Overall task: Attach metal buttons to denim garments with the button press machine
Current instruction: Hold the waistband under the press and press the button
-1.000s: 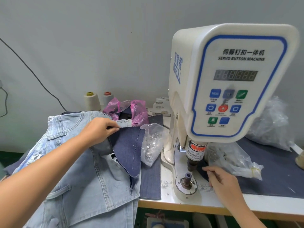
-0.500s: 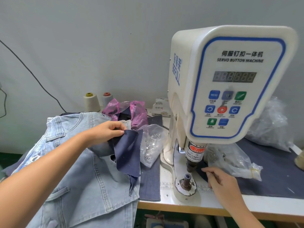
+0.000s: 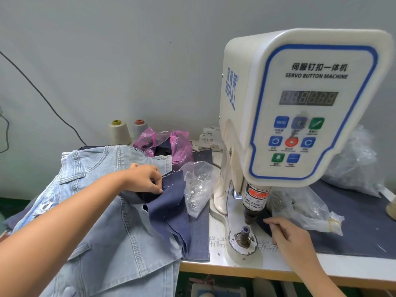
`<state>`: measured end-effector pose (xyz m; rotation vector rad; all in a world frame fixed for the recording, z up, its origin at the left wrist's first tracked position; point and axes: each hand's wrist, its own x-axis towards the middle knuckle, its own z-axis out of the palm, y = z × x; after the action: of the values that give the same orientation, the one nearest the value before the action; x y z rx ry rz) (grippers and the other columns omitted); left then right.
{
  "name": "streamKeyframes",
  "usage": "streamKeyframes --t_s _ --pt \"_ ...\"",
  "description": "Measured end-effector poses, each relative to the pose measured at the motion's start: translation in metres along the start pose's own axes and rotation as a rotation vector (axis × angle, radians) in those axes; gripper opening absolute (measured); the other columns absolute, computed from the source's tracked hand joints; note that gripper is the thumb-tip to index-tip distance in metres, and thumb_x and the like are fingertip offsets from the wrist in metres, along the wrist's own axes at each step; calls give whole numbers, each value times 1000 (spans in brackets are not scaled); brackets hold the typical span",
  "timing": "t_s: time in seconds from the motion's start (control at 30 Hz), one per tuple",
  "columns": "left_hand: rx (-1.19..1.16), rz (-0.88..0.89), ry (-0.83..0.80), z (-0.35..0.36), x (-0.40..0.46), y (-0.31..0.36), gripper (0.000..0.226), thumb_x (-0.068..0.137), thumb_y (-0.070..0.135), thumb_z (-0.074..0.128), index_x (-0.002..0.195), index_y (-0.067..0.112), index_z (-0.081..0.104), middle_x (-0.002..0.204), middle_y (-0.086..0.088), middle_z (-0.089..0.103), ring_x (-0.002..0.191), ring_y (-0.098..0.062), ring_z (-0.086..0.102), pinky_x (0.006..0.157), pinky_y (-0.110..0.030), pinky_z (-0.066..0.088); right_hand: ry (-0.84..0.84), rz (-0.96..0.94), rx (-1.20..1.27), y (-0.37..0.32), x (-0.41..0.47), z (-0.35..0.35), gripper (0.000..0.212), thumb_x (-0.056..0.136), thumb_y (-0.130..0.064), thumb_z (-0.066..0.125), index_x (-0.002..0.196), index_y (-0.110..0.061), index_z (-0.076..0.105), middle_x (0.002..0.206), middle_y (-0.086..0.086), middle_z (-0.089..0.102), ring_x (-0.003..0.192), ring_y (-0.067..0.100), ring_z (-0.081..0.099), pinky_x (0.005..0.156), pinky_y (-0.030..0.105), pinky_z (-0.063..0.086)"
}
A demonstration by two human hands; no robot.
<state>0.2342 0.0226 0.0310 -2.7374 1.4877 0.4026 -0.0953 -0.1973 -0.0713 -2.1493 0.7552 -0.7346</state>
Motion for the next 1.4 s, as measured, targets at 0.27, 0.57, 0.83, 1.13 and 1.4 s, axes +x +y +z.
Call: streamKeyframes --t_s 0.27,0.57,0.83,1.13,1.4 --pt "-287 99 174 -4 -9 -3 16 85 18 72 75 27 64 78 14 64 75 -5 56 69 -8 40 -9 22 -16 -4 -1 0 42 91 -5 59 84 -46 61 68 -36 60 64 -1 55 59 17 40" --pt "-215 -23 360 -13 -2 -24 28 86 13 70 113 19 65 92 1 59 87 -20 58 83 -28 45 -8 -7 -23 -4 -2 -1 40 89 -3 60 83 -43 63 66 -32 60 64 -8 57 59 4 39" --pt "73 -150 431 12 -1 -15 25 84 45 66 92 22 60 89 5 58 91 -22 56 77 -33 40 -12 -10 -41 -5 -2 -2 37 89 -3 60 85 -39 65 68 -34 61 69 -11 57 61 3 40" --pt "-451 -407 960 -62 30 -50 18 94 15 56 104 1 56 105 -28 63 97 -41 57 74 -38 36 1 65 0 -6 -2 1 37 86 -2 64 81 -39 67 60 -9 65 56 6 58 55 14 44" --pt "-619 -460 582 -27 84 -40 41 84 -7 47 114 10 68 110 -15 67 92 -31 60 74 -30 46 22 126 -8 -9 3 2 37 85 0 64 73 -35 65 49 -13 61 49 6 57 59 9 44"
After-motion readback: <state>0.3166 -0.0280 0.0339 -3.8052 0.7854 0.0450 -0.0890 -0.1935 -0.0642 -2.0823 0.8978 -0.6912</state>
